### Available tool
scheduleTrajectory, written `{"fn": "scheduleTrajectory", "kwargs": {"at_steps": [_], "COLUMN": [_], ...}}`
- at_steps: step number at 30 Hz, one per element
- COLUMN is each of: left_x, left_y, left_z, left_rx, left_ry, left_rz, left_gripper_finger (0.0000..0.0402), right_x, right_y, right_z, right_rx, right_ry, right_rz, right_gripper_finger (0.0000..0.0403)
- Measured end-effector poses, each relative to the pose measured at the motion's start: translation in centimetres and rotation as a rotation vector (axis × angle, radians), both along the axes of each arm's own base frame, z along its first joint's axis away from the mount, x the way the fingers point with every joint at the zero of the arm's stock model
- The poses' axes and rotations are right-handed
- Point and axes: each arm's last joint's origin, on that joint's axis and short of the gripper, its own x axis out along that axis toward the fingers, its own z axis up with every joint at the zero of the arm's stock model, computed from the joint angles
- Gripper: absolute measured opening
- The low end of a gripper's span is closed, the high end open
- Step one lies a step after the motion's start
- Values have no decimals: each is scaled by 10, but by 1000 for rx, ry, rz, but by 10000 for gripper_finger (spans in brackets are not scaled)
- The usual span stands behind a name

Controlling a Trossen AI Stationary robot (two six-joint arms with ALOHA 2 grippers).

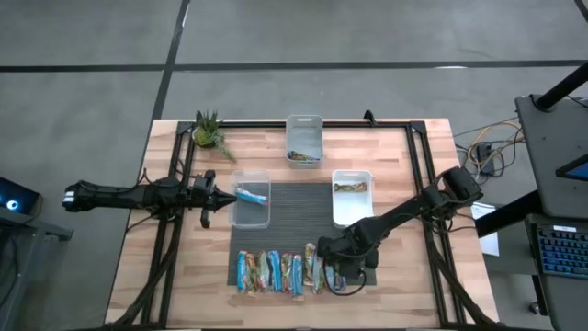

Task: Pick and place Granola Bars by type
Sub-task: Put the blue granola bar into the gray bin

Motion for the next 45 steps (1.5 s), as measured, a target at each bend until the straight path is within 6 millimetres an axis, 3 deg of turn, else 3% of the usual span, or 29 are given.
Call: {"fn": "scheduleTrajectory", "kwargs": {"at_steps": [14,25,34,45], "left_x": [0,0,0,0], "left_y": [0,0,0,0], "left_z": [0,0,0,0], "left_rx": [0,0,0,0], "left_ry": [0,0,0,-1], "left_rz": [0,0,0,0], "left_gripper_finger": [0,0,0,0], "right_x": [-3,-6,-14,-8], "right_y": [-5,-15,-40,-91], "right_z": [12,84,142,168], "right_rx": [-1,146,291,362], "right_ry": [-11,-161,-265,-308], "right_rz": [-42,-265,-497,-784], "right_gripper_finger": [54,54,54,54]}}
